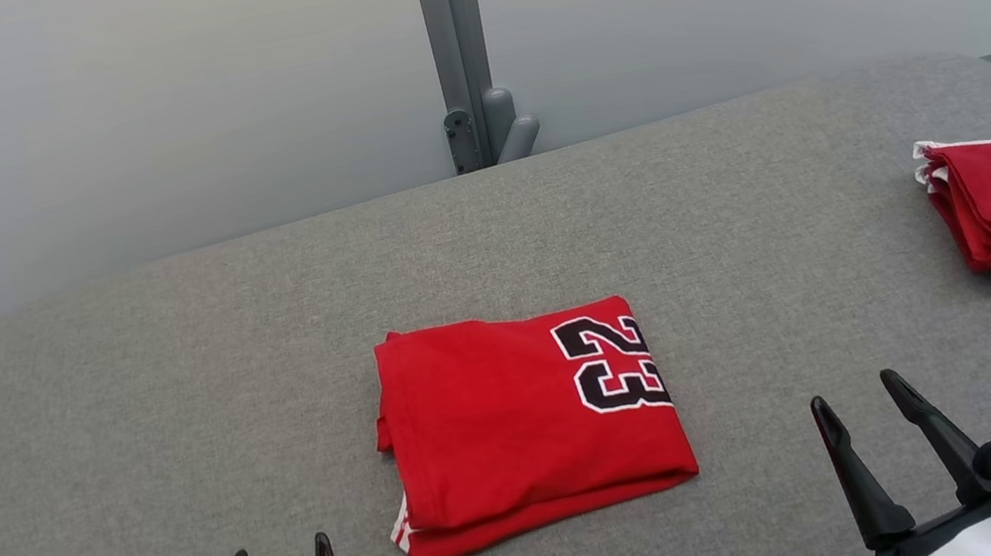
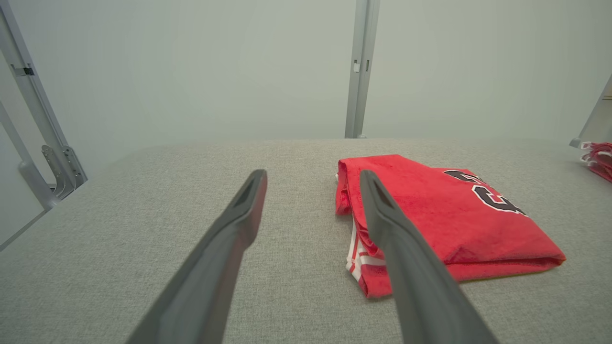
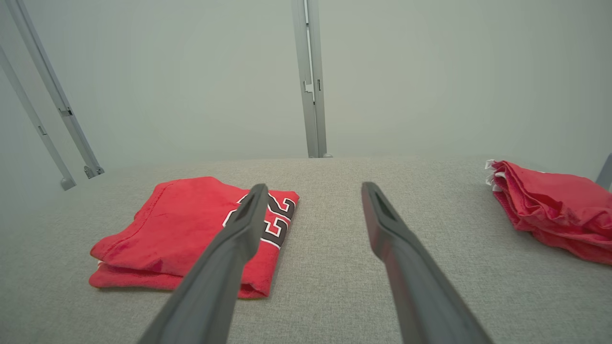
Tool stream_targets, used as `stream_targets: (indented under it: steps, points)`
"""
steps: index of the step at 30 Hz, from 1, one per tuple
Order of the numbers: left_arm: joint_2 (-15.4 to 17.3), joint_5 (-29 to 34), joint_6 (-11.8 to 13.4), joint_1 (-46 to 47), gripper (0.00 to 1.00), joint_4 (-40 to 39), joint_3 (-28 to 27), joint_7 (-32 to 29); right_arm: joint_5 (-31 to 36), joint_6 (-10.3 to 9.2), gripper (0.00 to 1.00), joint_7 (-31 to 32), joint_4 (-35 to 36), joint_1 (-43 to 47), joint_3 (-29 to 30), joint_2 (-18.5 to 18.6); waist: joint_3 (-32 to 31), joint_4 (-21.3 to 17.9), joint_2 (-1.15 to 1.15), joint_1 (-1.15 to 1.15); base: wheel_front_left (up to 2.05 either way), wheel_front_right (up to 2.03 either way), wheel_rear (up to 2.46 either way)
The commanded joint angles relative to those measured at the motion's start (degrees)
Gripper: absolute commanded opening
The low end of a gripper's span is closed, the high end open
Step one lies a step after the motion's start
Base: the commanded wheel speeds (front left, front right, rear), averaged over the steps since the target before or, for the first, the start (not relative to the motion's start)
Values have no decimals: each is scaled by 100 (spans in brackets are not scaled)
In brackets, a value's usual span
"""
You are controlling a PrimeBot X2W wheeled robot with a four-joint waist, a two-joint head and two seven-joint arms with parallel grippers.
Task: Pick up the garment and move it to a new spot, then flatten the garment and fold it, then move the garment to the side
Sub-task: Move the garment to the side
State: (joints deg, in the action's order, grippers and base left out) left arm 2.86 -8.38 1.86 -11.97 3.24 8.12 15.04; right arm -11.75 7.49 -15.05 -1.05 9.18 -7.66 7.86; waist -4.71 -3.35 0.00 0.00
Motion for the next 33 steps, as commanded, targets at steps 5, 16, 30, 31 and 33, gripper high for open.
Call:
stream_targets:
  steps: [5,16,30,31,33]
  points:
    - [8,47,18,-20,100,0,18,13,-36,-1,100,-16,-26,90,-5,-3,-21,54,0,0,0,0,0]
    - [8,86,20,95,100,-5,135,13,-187,-1,100,-16,-88,-15,-30,-21,45,221,0,0,0,0,0]
    - [8,180,-84,439,100,-46,427,13,-3106,0,100,-15,-1578,-1319,-1147,612,525,795,0,0,0,0,0]
    - [8,189,-85,482,100,-50,461,13,-3389,0,100,-16,-1678,-1454,-1290,689,571,834,0,0,0,0,0]
    - [8,185,-79,589,100,-84,527,13,-3985,0,100,10,-1885,-1740,-1546,890,706,912,0,0,0,0,0]
